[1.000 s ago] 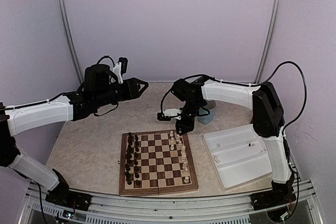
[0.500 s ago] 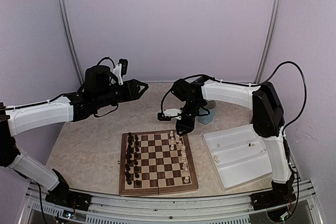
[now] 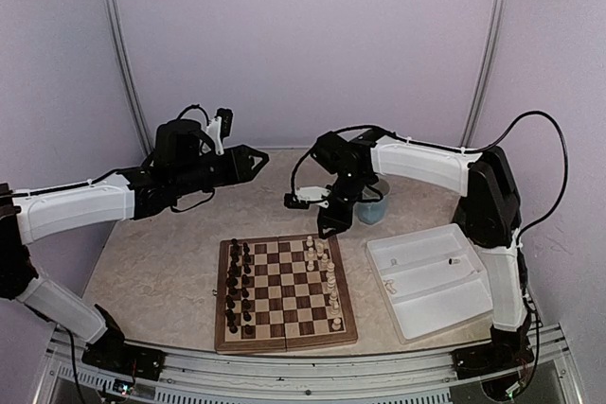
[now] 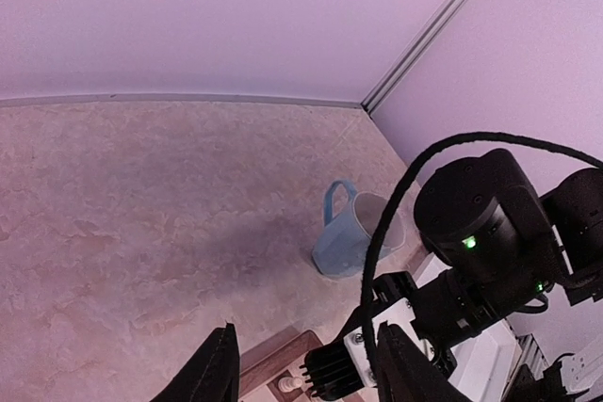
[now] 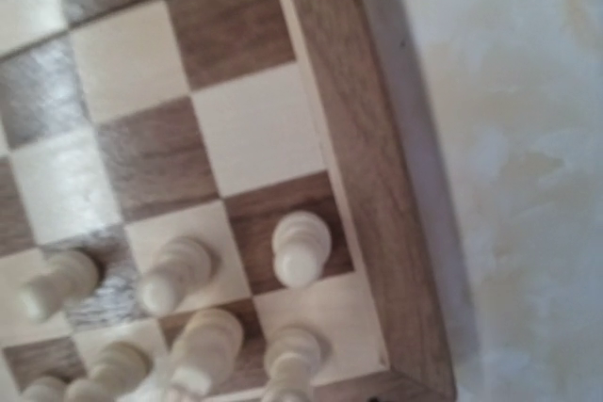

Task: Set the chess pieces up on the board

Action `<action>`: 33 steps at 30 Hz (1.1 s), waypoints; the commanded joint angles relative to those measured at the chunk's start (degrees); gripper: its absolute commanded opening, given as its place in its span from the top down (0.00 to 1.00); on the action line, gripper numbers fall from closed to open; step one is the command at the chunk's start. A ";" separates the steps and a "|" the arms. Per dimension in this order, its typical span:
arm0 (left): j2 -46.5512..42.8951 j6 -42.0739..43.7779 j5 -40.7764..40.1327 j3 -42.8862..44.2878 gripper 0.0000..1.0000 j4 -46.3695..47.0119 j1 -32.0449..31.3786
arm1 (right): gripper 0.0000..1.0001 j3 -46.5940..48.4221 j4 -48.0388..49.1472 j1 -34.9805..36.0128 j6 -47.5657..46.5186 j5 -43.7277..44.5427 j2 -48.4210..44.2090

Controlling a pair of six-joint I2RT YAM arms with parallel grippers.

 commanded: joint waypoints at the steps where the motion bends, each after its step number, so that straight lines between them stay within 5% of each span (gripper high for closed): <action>1: 1.04 -0.25 1.00 1.40 0.50 0.54 0.45 | 0.70 1.09 -0.92 0.73 0.82 -2.97 -3.42; 9: 2.42 -0.27 1.71 3.53 0.50 -0.06 -0.15 | 0.69 -2.48 -0.64 -3.38 1.62 -5.38 -10.03; 20: 9.89 15.71 -4.35 15.19 0.51 -5.54 -11.95 | 0.73 -35.23 5.43 -22.26 -2.03 -5.64 -35.79; 23: 11.43 22.22 -12.89 16.42 0.42 -3.74 -15.99 | 0.74 -42.92 4.70 -28.92 -5.15 -5.53 -40.17; 26: 12.10 20.41 -20.97 16.10 0.07 0.12 -16.48 | 0.76 -49.03 4.02 -36.39 -9.95 -5.14 -43.46; 27: 12.31 19.40 -20.45 16.45 0.02 0.80 -15.71 | 0.77 -50.64 3.79 -38.17 -11.29 -4.81 -44.18; 33: 16.15 17.74 -9.17 21.93 0.02 -1.34 -12.65 | 0.75 -57.15 6.18 -40.12 -16.38 -2.49 -45.91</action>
